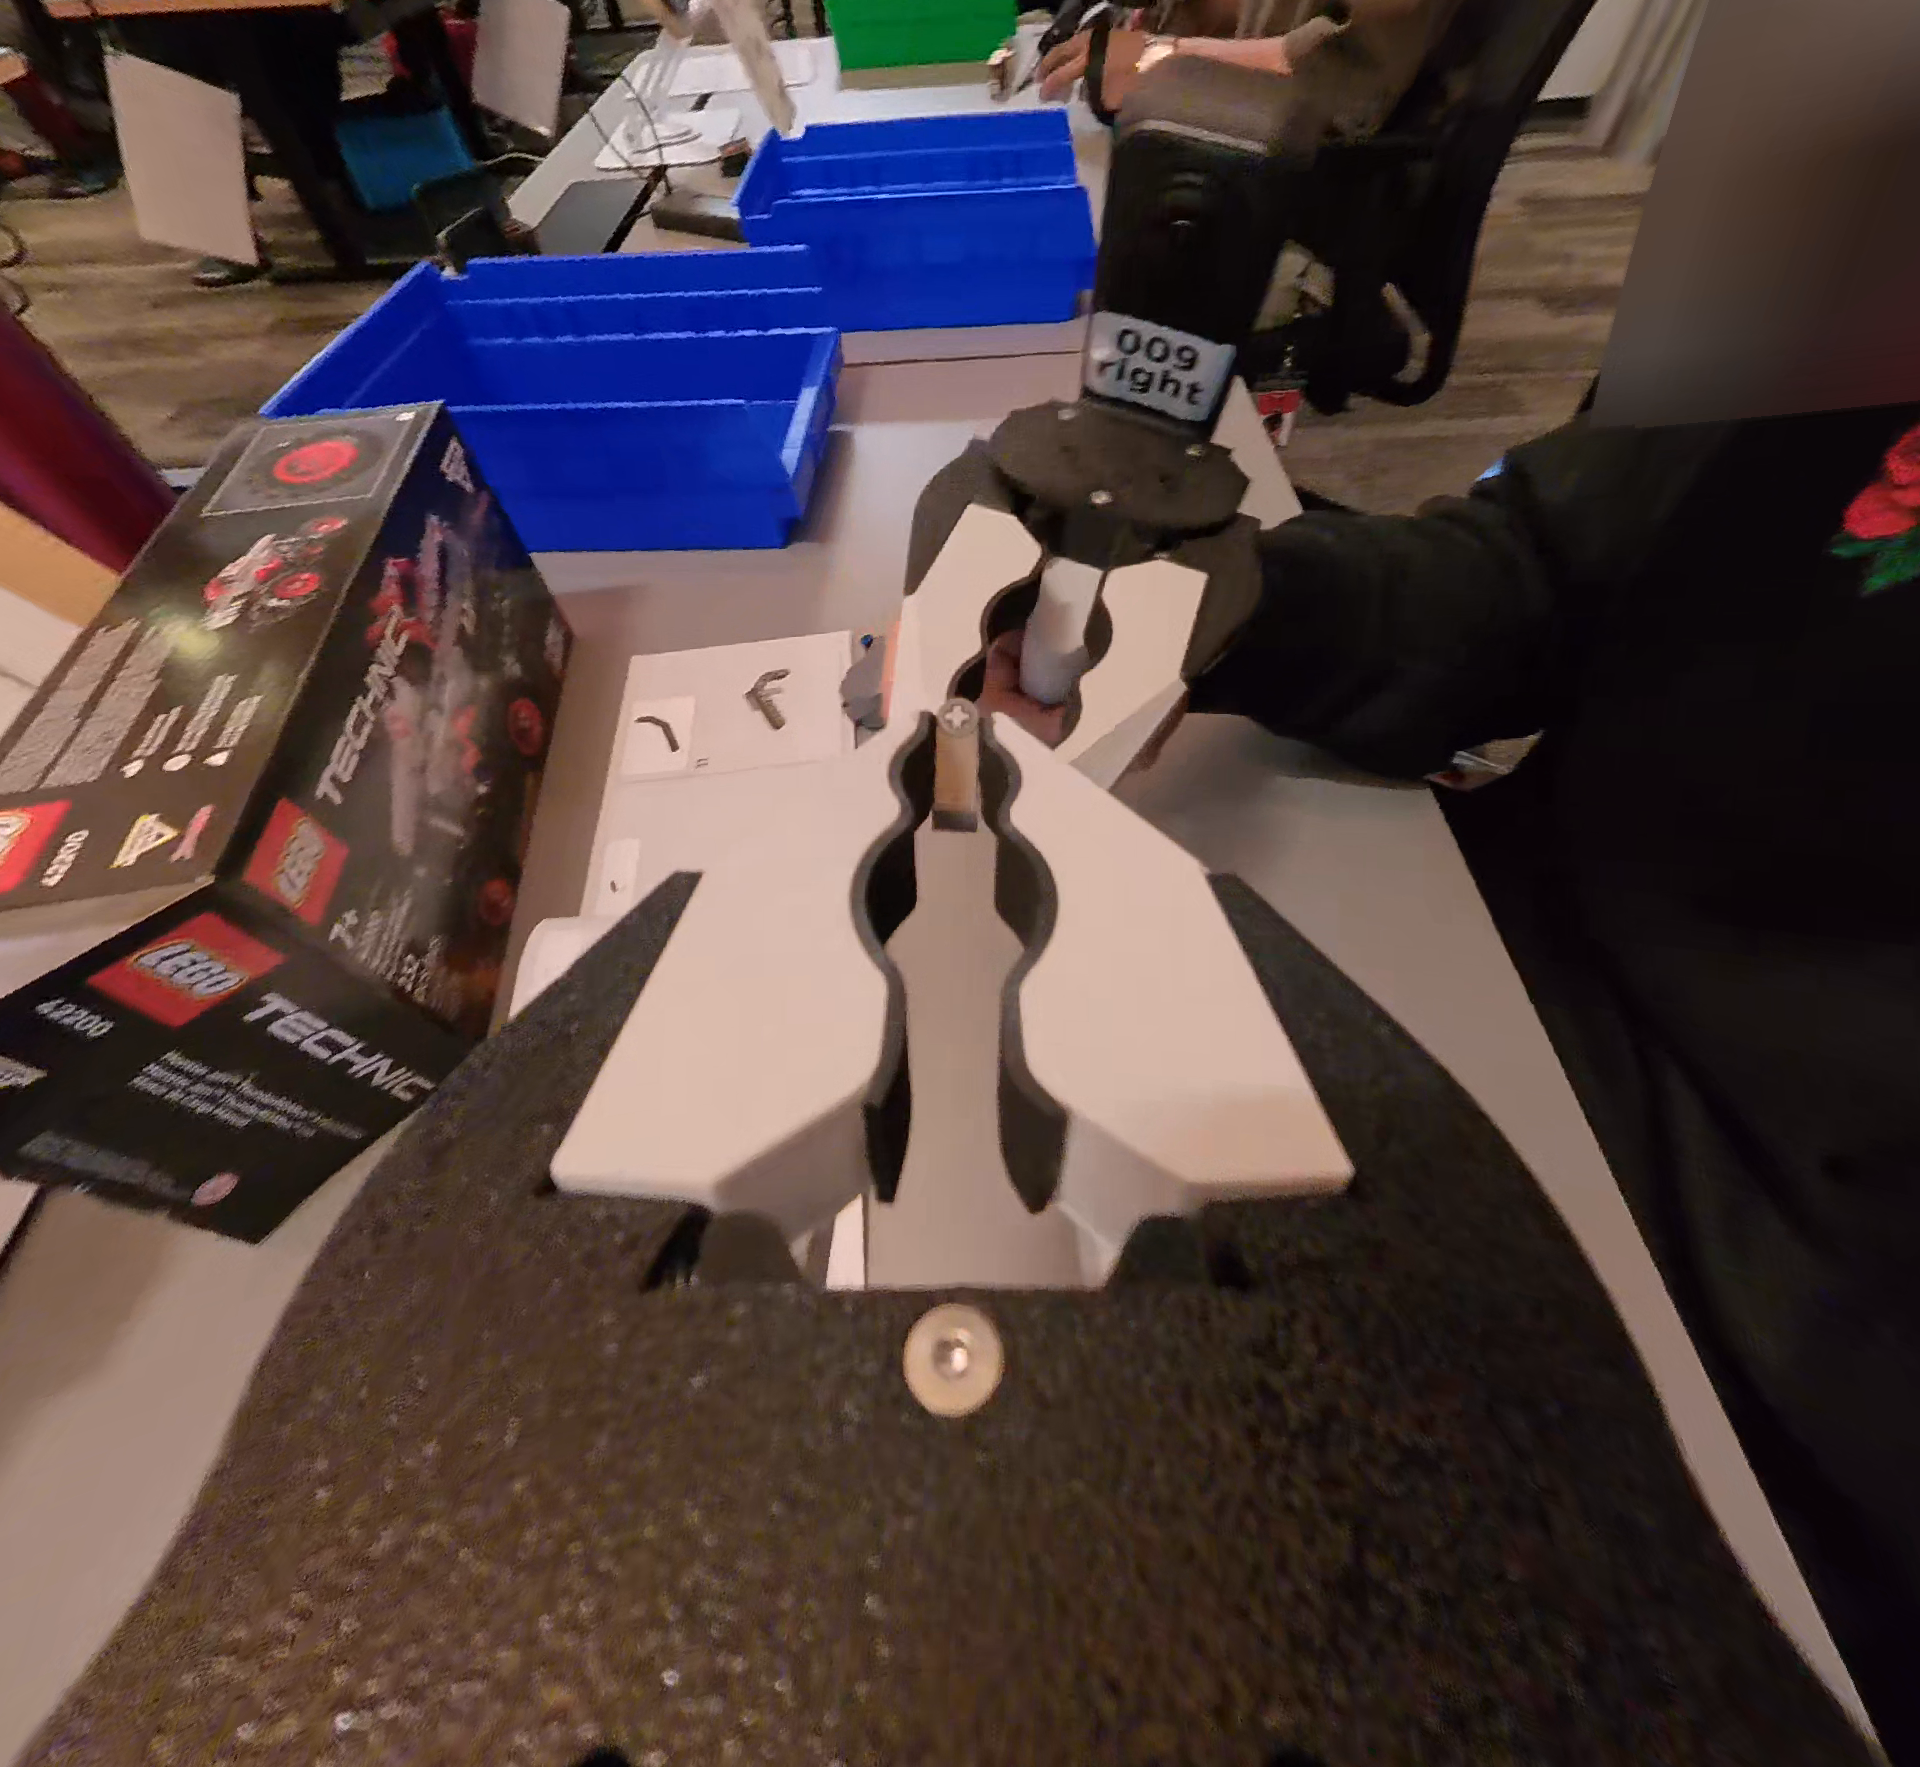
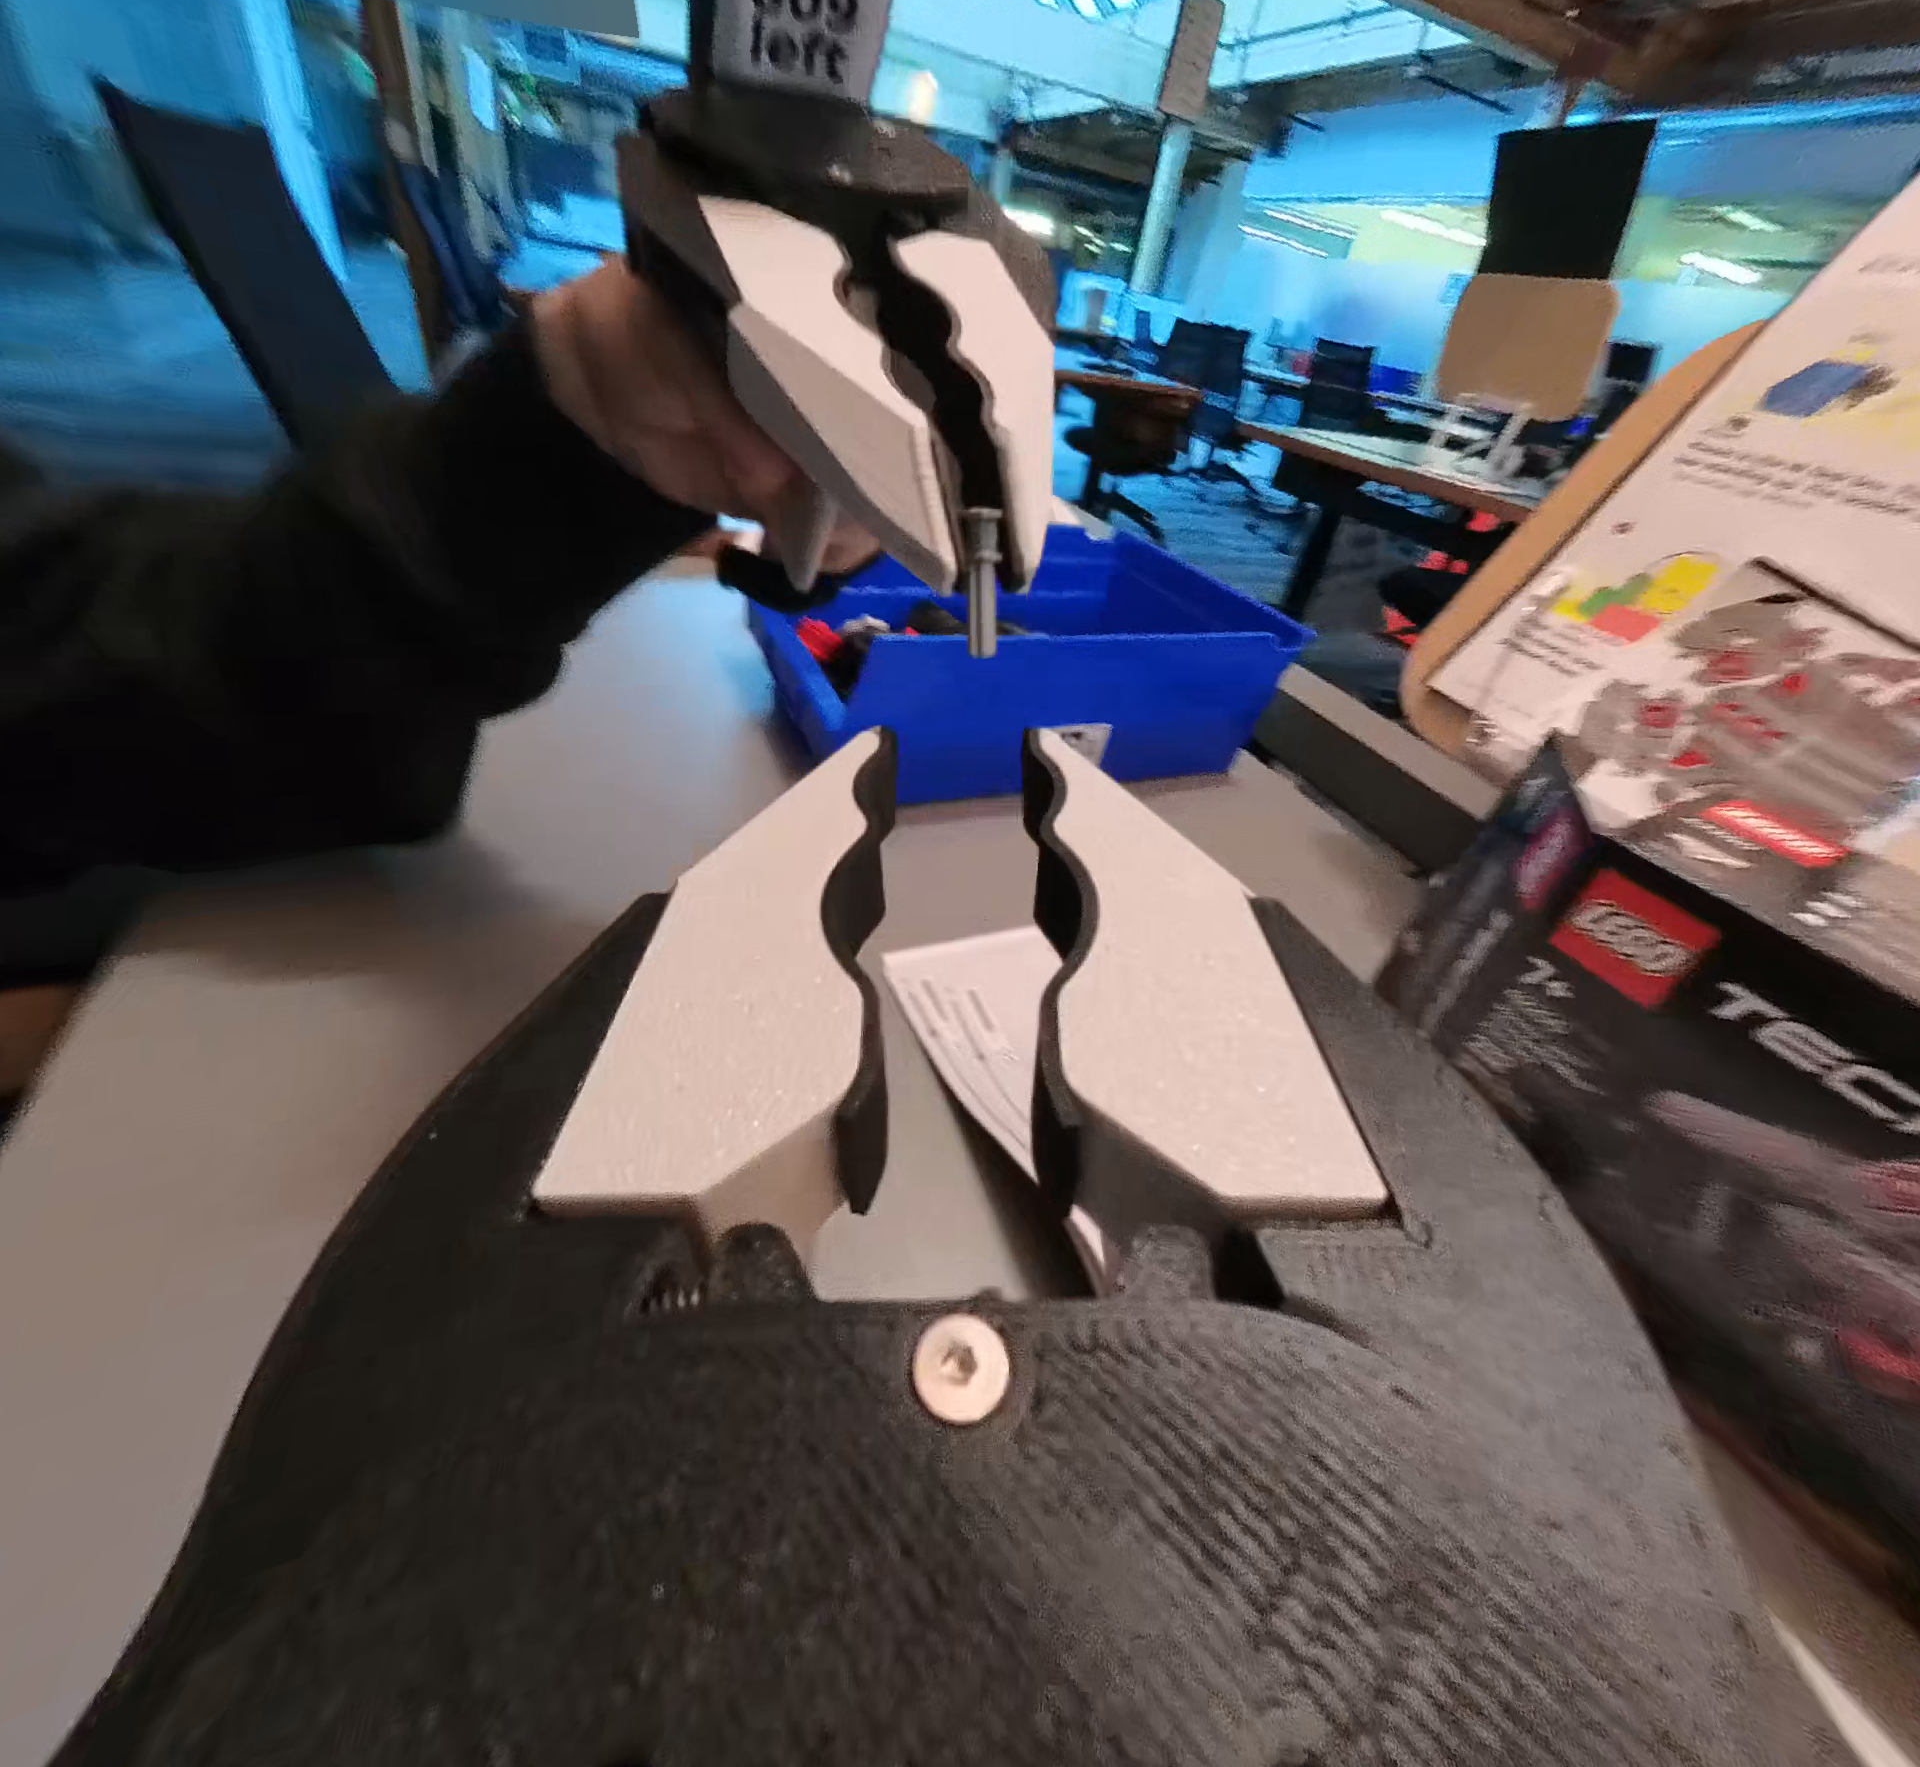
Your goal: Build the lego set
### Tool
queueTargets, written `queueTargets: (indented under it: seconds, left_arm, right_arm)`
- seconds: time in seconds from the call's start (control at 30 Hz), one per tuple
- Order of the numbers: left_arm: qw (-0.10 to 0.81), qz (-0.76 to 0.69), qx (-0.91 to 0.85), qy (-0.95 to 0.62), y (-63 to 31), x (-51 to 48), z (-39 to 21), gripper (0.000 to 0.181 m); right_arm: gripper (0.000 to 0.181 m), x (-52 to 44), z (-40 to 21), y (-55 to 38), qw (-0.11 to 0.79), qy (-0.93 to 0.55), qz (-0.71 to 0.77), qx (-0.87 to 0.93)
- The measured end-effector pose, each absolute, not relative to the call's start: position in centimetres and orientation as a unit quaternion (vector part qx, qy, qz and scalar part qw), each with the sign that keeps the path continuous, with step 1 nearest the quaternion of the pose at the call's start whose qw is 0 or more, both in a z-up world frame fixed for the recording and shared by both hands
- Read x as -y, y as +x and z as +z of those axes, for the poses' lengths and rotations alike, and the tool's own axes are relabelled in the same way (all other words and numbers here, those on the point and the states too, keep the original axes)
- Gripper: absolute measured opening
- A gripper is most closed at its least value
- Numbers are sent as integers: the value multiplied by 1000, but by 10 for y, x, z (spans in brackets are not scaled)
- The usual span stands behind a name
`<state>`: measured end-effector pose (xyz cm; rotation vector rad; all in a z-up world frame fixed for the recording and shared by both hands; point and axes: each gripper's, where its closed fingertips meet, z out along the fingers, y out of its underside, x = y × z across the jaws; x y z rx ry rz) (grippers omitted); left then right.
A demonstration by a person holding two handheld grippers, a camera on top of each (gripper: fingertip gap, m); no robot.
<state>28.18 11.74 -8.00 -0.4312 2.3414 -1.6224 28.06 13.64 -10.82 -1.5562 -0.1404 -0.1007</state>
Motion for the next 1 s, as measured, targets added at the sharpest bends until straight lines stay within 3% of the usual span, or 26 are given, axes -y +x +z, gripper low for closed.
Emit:
queueTargets:
  seconds: [0.27,0.4,0.77,1.0]
  left_arm:
    - [101,-564,-812,-115,269,-115,-81,5]
    - [95,-548,-826,-89,260,-111,-86,5]
    - [163,-461,-866,-107,265,-140,-99,23]
    - [261,-342,-896,-113,267,-181,-106,20]
  right_arm:
    - [14,-132,-94,263,742,-665,19,84]
    - [1,-133,-94,258,741,-664,4,100]
    - [1,-142,-112,271,717,-696,9,38]
    - [1,-152,-122,261,708,-699,105,-15]
